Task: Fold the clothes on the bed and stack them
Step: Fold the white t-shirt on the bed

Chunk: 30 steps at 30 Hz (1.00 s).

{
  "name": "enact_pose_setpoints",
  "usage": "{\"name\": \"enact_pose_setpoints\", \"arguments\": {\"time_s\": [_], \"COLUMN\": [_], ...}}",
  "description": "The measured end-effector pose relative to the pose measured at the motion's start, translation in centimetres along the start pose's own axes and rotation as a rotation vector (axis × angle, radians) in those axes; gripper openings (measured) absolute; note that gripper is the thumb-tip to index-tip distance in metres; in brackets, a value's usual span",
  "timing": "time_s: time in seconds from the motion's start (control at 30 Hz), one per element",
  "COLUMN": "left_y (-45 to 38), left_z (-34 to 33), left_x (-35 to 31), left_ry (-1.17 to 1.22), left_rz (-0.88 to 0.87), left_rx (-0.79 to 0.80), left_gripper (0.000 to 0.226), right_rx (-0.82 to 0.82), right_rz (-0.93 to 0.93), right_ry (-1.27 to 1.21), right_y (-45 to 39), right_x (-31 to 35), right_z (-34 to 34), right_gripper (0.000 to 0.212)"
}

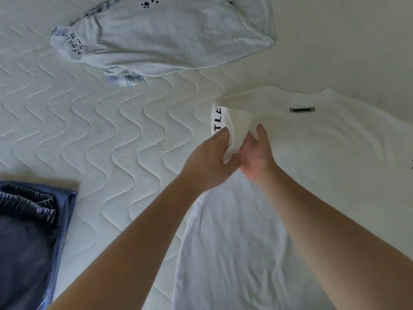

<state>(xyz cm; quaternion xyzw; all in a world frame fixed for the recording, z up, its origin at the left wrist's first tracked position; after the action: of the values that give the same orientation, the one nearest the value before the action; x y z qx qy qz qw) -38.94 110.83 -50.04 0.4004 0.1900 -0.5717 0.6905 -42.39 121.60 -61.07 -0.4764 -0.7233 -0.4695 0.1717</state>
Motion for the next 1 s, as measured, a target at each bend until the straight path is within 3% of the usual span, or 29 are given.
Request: {"name": "enact_pose_setpoints", "arguments": {"time_s": [0.17, 0.33, 0.47, 0.6, 0.7, 0.8, 0.87, 1.0], "left_y": [-1.6, -2.9, -6.2, -11.8, -15.7, -18.8, -20.2, -21.9], "left_z": [-5.5, -10.6, -8.4, -5.2, -4.0, -3.7, -3.3, -2.0], "left_x": [-2.6, -2.3, -0.4, 1.6, 2.4, 2.6, 2.2, 1.4], "left_ry": [-0.039, -0.087, -0.061, -0.371, -0.603, -0.722, -0.838, -1.054], "left_rz": [0.001, 0.029, 0.037, 0.086, 0.124, 0.164, 0.146, 0.099], "left_rx": [0.100, 0.324, 0.181, 0.058, 0.086, 0.217, 0.269, 0.355], "left_gripper": [0.047, 0.034, 0.023, 0.029, 0.035, 0.031, 0.023, 0.017], "right_rx": [-0.035, -0.207, -0.348, -0.317, -0.285, -0.170, -0.128, -0.121], "right_rz": [-0.007, -0.015, -0.001, 0.104, 0.080, 0.019, 0.058, 0.170], "right_ry": [-0.082, -0.096, 0.254, 0.812, 1.045, 1.261, 1.310, 1.162], "right_y": [0.5, 0.3, 1.1, 1.8, 2.7, 2.8, 2.8, 2.7], "right_x": [3.2, 3.9, 5.4, 6.0, 5.4, 5.2, 6.0, 8.7], "right_z": [2.9, 7.5, 10.1, 11.1, 11.7, 12.2, 12.4, 13.1], "right_gripper": [0.078, 0.073, 0.066, 0.058, 0.055, 0.020, 0.015, 0.018]}}
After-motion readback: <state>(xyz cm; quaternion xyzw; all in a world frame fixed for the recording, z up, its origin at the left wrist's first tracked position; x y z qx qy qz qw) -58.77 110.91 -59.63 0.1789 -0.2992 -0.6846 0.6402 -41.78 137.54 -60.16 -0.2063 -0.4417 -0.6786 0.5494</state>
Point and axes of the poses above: each hand's wrist, its own y-axis away from the middle knuckle, its own z-axis out of the back of the hand, x = y × z, the point moved 6 cm from there along -y, towards the middle knuckle, and after that the axes turned 15 degrees about z, right-handed, at the moved point
